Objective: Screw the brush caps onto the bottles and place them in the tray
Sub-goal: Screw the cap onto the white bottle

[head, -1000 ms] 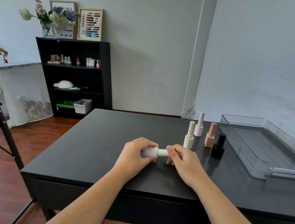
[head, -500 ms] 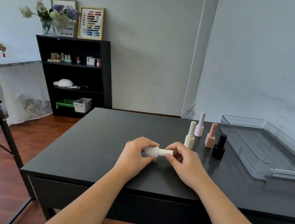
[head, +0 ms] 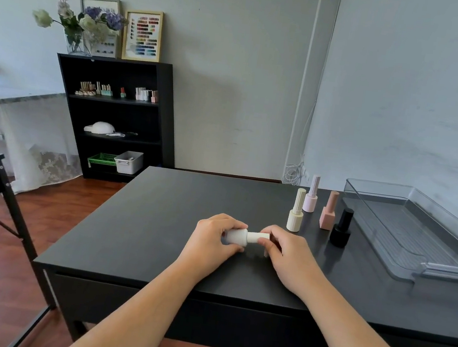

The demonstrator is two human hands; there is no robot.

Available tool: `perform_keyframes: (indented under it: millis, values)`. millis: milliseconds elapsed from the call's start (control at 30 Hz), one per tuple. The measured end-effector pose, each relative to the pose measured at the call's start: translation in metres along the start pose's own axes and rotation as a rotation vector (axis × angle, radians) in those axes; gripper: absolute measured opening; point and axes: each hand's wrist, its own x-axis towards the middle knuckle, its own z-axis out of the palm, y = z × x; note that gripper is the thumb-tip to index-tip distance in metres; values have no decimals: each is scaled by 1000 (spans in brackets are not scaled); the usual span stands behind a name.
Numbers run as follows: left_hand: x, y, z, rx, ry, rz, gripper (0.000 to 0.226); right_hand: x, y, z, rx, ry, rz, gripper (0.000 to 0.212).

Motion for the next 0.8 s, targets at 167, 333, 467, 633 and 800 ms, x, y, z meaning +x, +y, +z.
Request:
perform_keyframes:
  millis: [167, 333, 467, 633, 800]
  values:
    - [-1, 1, 1, 41, -7, 12, 39, 2, 1, 2, -54, 5, -35, 11]
    - [-2, 5, 1, 61, 13, 38, 38, 2, 2, 1, -13, 19, -39, 15]
    - [-2, 9, 1, 52, 23, 44, 39, -2, 1, -3, 41, 19, -22, 12]
    - [12, 30, 0, -2, 14, 83, 40, -3, -7, -28, 167, 108, 16, 11]
    - [33, 52, -3, 28, -109, 131, 45, 0, -9, -85, 64, 250, 2, 15]
